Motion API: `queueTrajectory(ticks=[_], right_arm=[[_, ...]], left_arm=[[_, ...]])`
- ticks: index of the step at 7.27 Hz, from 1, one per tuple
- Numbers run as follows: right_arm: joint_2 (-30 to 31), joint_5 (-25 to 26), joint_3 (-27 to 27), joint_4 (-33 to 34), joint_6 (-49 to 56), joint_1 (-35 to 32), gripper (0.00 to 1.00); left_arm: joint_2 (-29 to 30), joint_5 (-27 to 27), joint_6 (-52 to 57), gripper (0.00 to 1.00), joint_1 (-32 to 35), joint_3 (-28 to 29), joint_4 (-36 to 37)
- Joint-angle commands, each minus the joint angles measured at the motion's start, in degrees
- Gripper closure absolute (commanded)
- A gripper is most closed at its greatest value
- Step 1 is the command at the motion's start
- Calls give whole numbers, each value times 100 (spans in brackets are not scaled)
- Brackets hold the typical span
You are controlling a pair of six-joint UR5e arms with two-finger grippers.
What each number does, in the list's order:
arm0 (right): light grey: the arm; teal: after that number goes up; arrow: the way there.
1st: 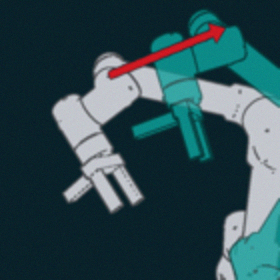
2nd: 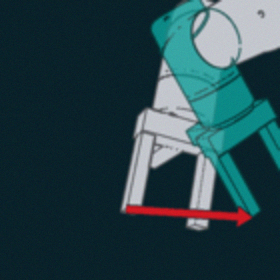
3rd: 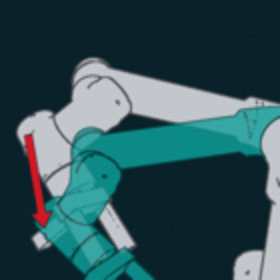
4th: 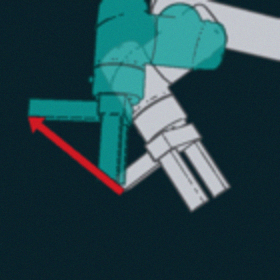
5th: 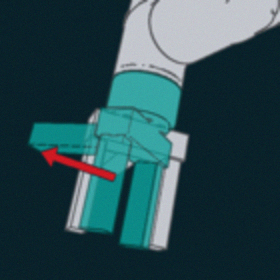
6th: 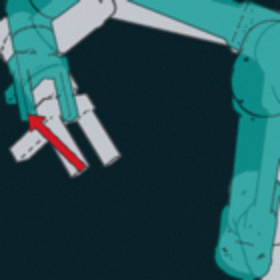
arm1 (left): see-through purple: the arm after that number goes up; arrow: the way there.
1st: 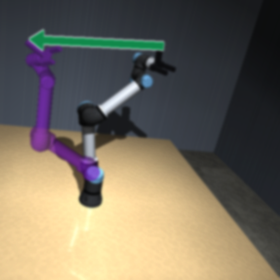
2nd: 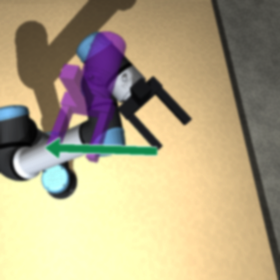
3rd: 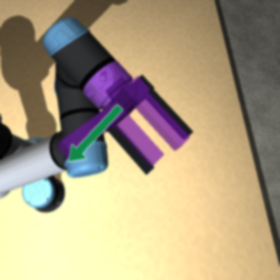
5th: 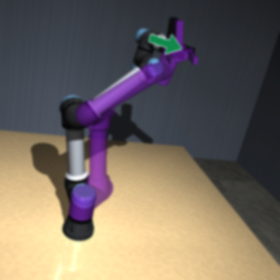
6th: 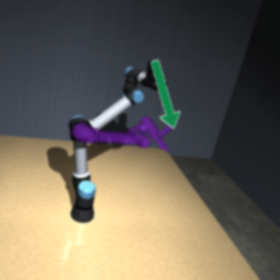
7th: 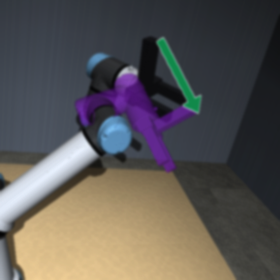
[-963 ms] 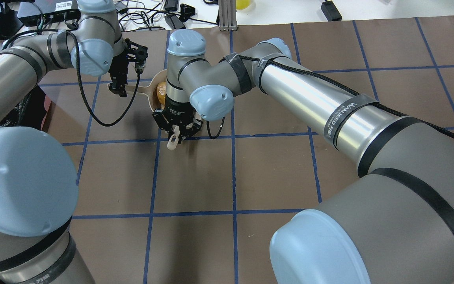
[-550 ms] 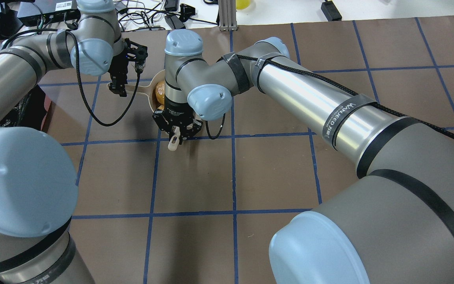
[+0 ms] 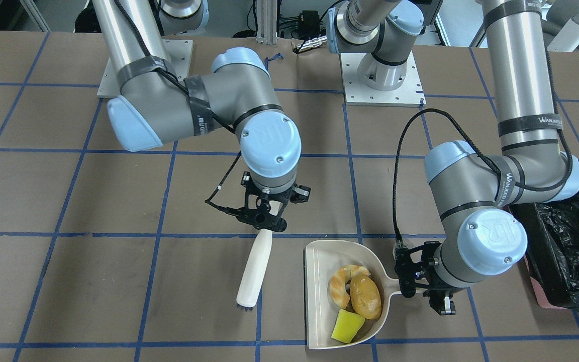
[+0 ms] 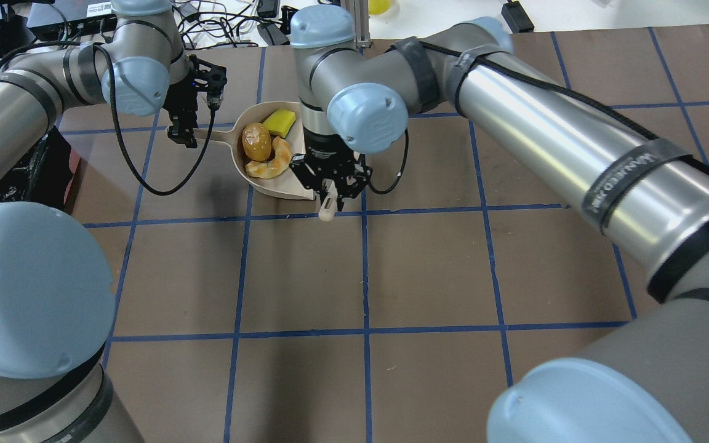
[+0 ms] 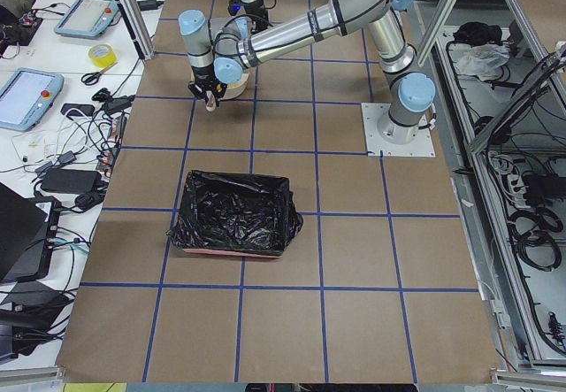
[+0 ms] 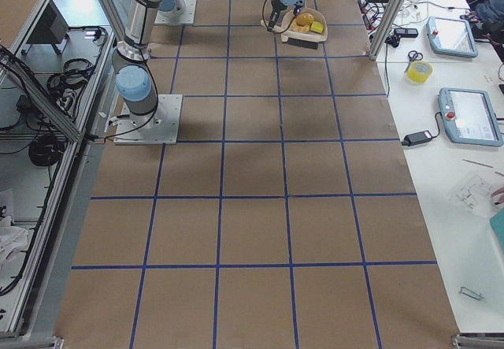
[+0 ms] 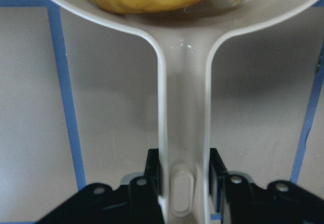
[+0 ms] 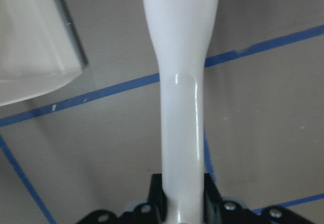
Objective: Sweep and dump trash into bin
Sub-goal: 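Lift the loaded dustpan toward the trash bag while the right gripper withdraws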
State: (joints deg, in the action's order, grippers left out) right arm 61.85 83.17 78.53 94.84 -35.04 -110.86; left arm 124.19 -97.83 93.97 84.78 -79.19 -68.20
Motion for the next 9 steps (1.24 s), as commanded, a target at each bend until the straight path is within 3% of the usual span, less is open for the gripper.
queueTrajectory(ticks=[1, 3, 5, 6, 7, 9], right_arm=[[913, 514, 1063, 34, 1274, 913, 100], [1451, 577, 1593, -1, 3012, 2150, 100], [1453, 797, 1692, 34, 4438, 3207, 100], [1436, 806, 1718, 60, 4601, 3420, 100], [1340, 1050, 1753, 470, 4907, 3448, 100], [1067, 1061, 2155, 1435, 5172, 3694, 100]], left_arm=[[-52, 202, 86, 93, -250, 61, -44], [-227, 631, 112, 94, -680, 131, -201], [-403, 817, 549, 94, -1198, 481, -814], [-517, 818, 909, 95, -1427, 735, -1270], [-597, 818, 1365, 95, -1751, 999, -1693], [-624, 818, 2776, 95, -2690, 1334, -2126]])
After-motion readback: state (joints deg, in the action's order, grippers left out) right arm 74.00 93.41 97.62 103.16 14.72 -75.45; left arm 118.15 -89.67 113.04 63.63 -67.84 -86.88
